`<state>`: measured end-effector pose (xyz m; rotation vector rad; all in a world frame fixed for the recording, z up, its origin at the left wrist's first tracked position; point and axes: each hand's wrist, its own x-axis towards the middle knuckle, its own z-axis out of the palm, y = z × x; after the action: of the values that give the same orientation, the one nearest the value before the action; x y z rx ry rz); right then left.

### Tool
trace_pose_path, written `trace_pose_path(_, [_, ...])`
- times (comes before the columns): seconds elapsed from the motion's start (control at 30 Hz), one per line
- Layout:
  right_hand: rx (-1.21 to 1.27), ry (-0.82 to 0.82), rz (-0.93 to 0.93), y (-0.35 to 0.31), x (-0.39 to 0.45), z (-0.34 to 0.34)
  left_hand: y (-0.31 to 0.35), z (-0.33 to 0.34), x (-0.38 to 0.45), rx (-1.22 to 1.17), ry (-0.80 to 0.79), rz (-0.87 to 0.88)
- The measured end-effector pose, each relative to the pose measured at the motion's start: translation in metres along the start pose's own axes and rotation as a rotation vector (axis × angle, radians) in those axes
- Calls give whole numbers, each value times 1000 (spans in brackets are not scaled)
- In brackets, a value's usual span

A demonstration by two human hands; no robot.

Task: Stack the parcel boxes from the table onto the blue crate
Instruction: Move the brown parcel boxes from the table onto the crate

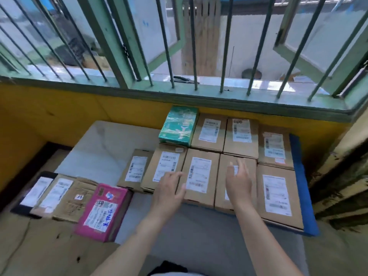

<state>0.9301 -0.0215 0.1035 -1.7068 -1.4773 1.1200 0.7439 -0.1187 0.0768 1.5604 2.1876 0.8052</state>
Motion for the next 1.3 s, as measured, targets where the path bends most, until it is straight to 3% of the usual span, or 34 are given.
trace_pose_path(0.13, [49, -133, -143, -51, -15, 58, -69, -62, -2, -108, 208, -257])
trace_pose_path(0.27, [101, -346, -185, -90, -35, 132, -147, -101, 8, -188, 240, -494])
trace_pose_path(0.47, [72, -514, 79, -126, -42, 262, -228, -128, 45, -282, 120, -595])
trace_pose_path(0.67, [-35, -448, 396, -118, -11, 355, -289, -125, 92, -228, -172, -621])
trace_pose_path(0.93, [62, -269, 658, -90, 7, 390, -308, -94, 113, -232, -466, -615])
trace_pose_path(1.1, [109, -234, 703, -100, 15, 387, -307, -95, 120, -302, -466, -640])
trace_pose_path(1.3, [294, -276, 655, -144, 26, 365, -281, -129, 137, -475, -173, -639])
